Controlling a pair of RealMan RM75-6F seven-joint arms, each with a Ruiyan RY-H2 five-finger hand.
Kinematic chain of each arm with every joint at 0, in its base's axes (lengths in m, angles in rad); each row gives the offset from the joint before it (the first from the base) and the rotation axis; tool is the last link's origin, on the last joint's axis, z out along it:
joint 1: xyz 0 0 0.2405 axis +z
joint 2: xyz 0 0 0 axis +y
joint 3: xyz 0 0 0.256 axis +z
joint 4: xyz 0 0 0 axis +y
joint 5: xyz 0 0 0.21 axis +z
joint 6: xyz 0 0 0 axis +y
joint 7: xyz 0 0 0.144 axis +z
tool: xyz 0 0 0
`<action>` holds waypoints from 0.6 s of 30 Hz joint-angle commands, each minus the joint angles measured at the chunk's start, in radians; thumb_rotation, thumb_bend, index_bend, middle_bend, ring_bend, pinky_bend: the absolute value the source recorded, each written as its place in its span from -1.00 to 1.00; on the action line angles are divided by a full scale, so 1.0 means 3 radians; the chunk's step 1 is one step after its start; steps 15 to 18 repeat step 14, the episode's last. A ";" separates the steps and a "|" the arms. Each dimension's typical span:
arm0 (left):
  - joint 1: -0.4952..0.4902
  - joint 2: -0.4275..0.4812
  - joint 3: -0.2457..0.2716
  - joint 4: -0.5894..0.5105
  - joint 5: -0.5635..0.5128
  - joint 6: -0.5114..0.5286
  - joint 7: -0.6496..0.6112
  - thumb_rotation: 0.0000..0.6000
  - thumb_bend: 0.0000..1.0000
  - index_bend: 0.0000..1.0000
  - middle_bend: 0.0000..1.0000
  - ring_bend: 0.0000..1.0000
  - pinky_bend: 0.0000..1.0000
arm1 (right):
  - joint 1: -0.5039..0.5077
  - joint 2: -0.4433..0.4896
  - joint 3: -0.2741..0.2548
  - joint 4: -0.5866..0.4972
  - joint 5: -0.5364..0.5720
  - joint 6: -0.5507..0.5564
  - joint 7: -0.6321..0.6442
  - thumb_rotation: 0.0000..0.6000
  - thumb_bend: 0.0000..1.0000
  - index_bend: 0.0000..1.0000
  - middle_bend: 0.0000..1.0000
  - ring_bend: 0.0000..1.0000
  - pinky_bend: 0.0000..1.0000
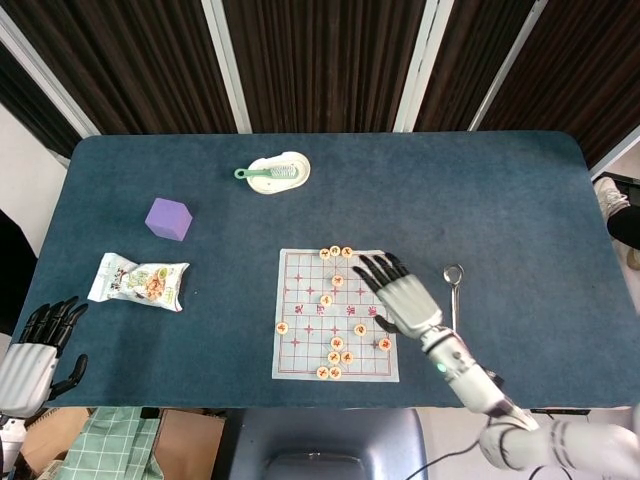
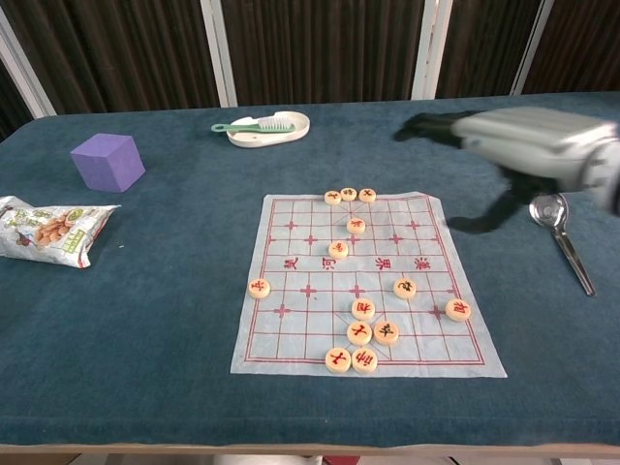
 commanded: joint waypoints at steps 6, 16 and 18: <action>-0.0016 -0.0110 -0.0019 -0.0003 -0.0017 -0.0026 0.0257 1.00 -0.04 -1.00 -1.00 -1.00 -1.00 | -0.1509 0.0703 -0.0766 -0.0066 -0.0447 0.1473 0.0545 1.00 -0.19 -1.00 -1.00 -1.00 -1.00; 0.0002 -0.0137 0.0007 -0.0035 0.0060 0.0033 0.0343 1.00 -0.04 -1.00 -1.00 -1.00 -1.00 | -0.1560 0.0739 -0.0713 0.0072 -0.0772 0.1525 0.0777 1.00 -0.19 -1.00 -1.00 -1.00 -1.00; 0.0002 -0.0137 0.0007 -0.0035 0.0060 0.0033 0.0343 1.00 -0.04 -1.00 -1.00 -1.00 -1.00 | -0.1560 0.0739 -0.0713 0.0072 -0.0772 0.1525 0.0777 1.00 -0.19 -1.00 -1.00 -1.00 -1.00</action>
